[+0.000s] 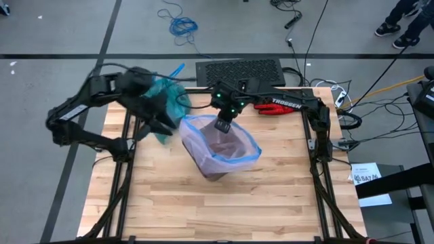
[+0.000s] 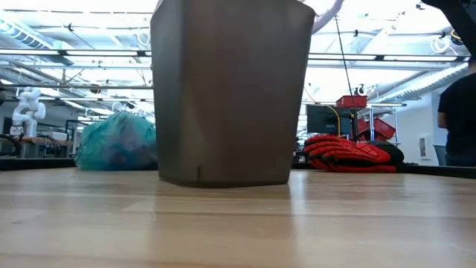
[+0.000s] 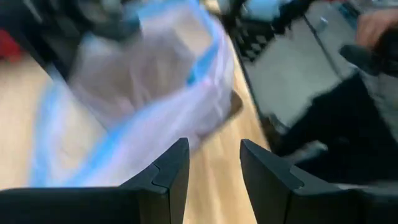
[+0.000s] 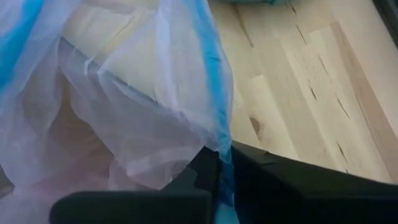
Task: Place trash/remove bag and relplace
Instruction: Insert the new pink trash bag into the trash bin
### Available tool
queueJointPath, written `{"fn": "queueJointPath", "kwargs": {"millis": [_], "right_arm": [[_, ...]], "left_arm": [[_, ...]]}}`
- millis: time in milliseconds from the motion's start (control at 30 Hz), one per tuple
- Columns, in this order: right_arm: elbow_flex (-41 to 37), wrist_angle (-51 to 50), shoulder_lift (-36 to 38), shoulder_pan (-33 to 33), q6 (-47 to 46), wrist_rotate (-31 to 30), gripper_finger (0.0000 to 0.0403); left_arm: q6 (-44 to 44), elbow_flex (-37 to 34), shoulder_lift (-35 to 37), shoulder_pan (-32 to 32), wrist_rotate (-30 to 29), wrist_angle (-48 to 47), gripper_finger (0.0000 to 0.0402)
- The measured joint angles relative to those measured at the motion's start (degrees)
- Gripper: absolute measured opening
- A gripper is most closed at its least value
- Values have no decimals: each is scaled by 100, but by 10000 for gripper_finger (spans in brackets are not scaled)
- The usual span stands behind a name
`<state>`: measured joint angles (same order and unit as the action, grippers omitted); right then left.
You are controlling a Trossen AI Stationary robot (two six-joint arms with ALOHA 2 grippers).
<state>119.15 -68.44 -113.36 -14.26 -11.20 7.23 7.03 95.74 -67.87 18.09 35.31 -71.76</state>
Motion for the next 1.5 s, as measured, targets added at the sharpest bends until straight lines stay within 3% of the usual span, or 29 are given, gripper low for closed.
{"fn": "queueJointPath", "kwargs": {"millis": [133,433,600,900,1100,1500], "right_arm": [[0,-11,0,-45,34,15,8],[0,-42,2,-81,46,24,11],[2,-77,2,-81,33,21,11],[2,-95,2,-123,35,25,11],[2,-88,2,-167,44,15,11],[2,-180,11,-239,160,-103,11]], "left_arm": [[92,4,180,-192,-416,856,139],[210,4,-491,-572,-94,2102,138],[464,2,-1013,-751,-462,1957,113],[838,2,-1615,-973,-1123,1816,6],[932,2,-2005,-1074,-2008,1754,7],[582,4,-2274,-1407,-2056,1484,1]]}}
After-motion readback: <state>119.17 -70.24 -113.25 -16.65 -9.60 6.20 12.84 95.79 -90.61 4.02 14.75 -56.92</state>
